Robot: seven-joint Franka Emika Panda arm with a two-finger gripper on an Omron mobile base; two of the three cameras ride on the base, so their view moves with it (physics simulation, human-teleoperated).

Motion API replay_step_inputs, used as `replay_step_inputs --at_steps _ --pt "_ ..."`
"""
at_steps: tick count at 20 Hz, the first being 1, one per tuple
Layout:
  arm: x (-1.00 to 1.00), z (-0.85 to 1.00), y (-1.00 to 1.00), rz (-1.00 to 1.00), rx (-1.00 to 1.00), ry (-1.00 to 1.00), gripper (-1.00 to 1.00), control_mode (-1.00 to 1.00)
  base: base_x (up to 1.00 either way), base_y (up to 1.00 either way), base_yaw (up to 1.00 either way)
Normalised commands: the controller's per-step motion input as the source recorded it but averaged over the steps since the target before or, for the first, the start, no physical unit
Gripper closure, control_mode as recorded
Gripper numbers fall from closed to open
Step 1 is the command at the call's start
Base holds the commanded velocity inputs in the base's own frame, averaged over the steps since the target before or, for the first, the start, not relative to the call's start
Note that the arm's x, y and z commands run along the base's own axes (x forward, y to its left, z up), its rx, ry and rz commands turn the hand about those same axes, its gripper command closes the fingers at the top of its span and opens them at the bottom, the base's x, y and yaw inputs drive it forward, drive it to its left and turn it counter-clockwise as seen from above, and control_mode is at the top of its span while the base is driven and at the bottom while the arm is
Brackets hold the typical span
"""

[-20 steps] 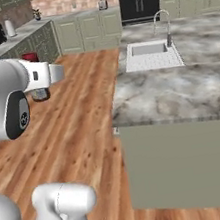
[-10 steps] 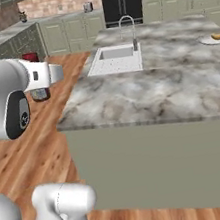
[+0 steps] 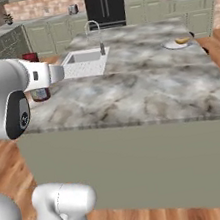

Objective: Move the hot dog bun to the plate on the dining table and place the condiment next to that plate. Then navigate to the fridge and take the sausage and place it on the plate as well.

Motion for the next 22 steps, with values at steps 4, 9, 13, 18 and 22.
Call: replay_step_inputs --at_steps 4,9,13,18,22 --pt "0.00 0.00 0.00 0.00 0.00 0.00 1.00 1.00 0.00 -1.00 0.00" --pt "0.00 0.00 0.00 0.00 0.00 0.00 1.00 1.00 0.00 -1.00 0.00" --pt "0.00 0.00 0.00 0.00 0.00 0.00 1.00 1.00 0.07 -1.00 0.00" --pt "0.00 0.00 0.00 0.00 0.00 0.00 1.00 1.00 0.27 -1.00 0.08" --pt "0.00 0.00 0.00 0.00 0.00 0.00 1.00 1.00 0.54 -0.95 0.14"
